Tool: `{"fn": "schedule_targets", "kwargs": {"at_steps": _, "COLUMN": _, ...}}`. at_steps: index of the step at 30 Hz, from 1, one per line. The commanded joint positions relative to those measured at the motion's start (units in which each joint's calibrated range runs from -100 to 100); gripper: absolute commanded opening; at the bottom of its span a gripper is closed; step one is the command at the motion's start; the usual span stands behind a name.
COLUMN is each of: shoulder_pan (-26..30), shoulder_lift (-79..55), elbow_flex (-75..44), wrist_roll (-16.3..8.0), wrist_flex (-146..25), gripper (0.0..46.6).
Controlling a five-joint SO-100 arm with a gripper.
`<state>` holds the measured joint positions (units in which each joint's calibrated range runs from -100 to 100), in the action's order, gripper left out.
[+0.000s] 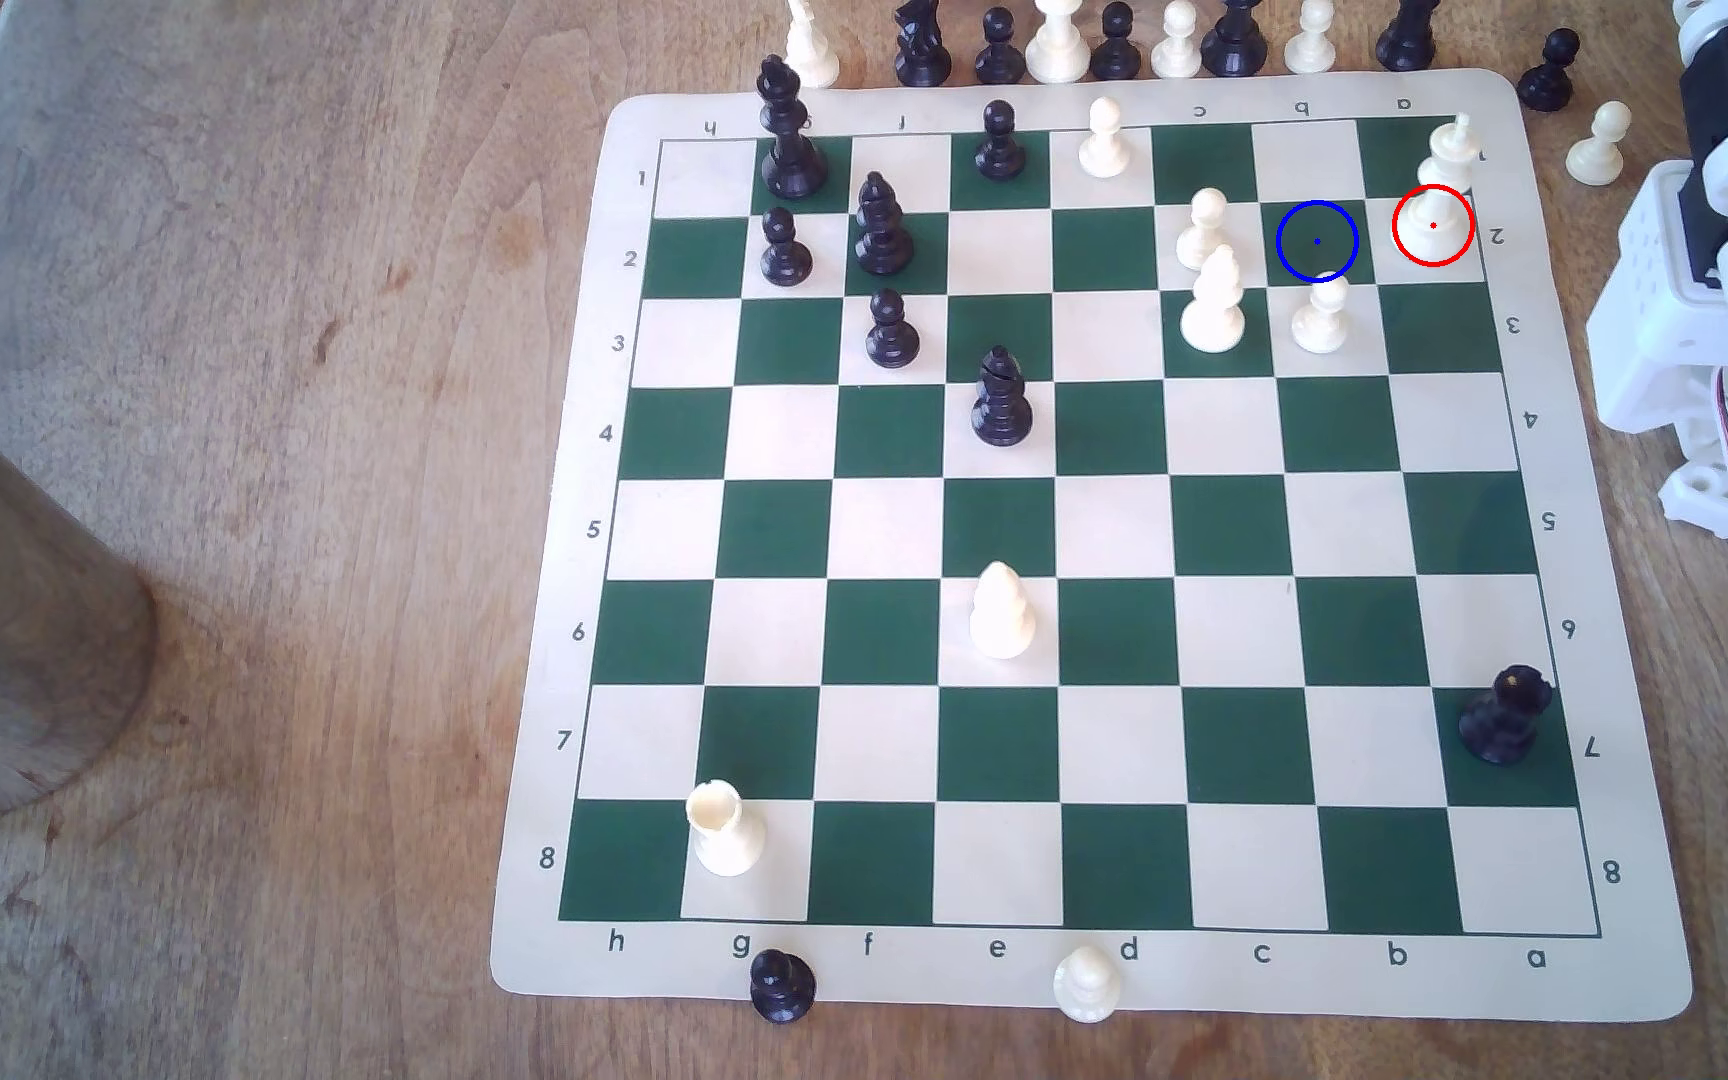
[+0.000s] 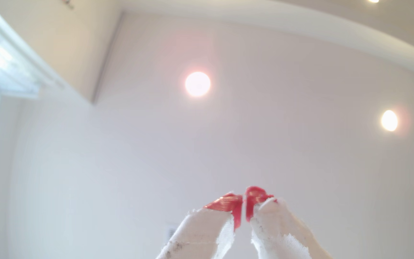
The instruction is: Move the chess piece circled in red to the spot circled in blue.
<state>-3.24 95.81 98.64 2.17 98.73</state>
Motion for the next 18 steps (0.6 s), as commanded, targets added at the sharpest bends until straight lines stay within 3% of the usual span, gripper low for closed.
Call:
{"fn": "schedule_targets", "kwargs": {"at_steps": 1, "shoulder_pan": 0.3, "shoulder_lift": 0.0, "elbow_flex": 1.3, "wrist_roll": 0.1, "wrist_flex": -1.3, "gripper": 0.2}}
{"fn": "schedule_targets", "kwargs": {"at_steps": 8, "shoulder_pan": -3.7, "shoulder_lift": 0.0, "elbow_flex": -13.2, "wrist_roll": 0.1, "wrist_flex": -34.4, "gripper": 0.2}}
{"fn": "schedule_targets", "kwargs": {"at_steps": 18, "shoulder_pan": -13.2, "shoulder_lift": 0.0, "elbow_flex": -40.8, "wrist_roll": -0.2, "wrist_flex": -98.2, "gripper": 0.2}}
